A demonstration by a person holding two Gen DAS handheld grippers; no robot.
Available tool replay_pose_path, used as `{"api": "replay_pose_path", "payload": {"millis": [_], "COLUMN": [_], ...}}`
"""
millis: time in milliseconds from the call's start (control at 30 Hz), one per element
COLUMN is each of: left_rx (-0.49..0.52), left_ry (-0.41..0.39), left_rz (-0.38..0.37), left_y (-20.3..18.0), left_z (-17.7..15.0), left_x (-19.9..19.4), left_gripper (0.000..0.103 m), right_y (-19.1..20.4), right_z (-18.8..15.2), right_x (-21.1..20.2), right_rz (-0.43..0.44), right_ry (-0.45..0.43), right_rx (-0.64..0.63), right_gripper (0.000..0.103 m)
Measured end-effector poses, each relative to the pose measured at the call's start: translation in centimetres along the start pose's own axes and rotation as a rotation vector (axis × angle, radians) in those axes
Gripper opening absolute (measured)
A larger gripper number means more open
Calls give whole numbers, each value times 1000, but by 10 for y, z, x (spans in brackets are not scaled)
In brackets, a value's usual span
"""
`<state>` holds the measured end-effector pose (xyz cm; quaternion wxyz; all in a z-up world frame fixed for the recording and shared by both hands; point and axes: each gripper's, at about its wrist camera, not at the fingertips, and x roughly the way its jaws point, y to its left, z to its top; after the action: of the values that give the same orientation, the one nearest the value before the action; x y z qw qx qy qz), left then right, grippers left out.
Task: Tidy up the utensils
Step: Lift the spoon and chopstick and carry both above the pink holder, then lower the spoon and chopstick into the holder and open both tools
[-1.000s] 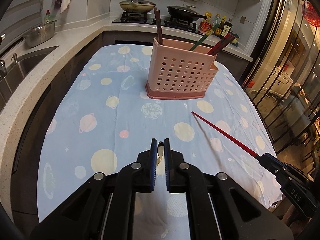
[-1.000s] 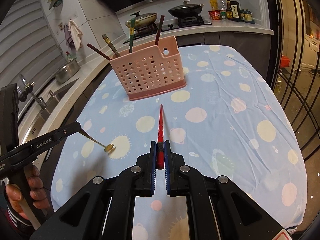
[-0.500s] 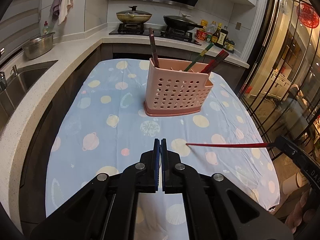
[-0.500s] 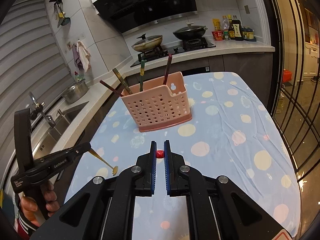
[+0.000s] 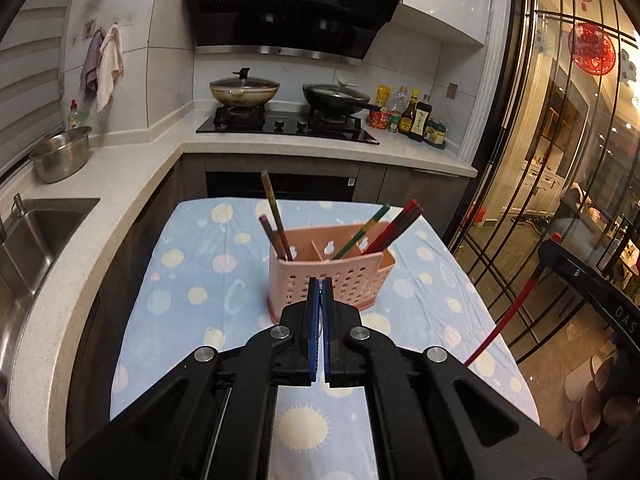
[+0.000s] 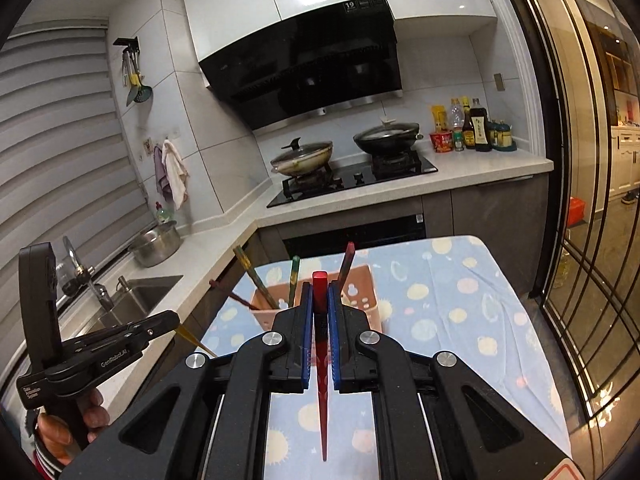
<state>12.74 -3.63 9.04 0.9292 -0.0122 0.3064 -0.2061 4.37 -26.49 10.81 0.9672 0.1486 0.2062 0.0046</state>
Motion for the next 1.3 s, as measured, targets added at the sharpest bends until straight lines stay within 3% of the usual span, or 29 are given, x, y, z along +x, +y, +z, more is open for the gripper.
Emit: {"api": "replay_pose_path", "payload": {"millis": [433, 633, 867, 1300], "left_rx": [1, -13, -32, -46], "left_ry": [-115, -115, -65, 23], "left_rz": [-54, -64, -44, -28], "left_y": [-3, 0, 8, 16], "left_z": [83, 103, 101, 80], "left_x": [14, 38, 73, 113], "left_gripper": [1, 1, 1, 1], "right_y": [10, 13, 8, 14], "right_z": [89, 110, 114, 88], "right_x": [31, 55, 100, 157], "right_rz": [6, -15, -38, -48], "right_ry": [-182, -223, -170, -42], "right_rx": [7, -1, 17, -13], "right_gripper": [7, 7, 7, 7]}}
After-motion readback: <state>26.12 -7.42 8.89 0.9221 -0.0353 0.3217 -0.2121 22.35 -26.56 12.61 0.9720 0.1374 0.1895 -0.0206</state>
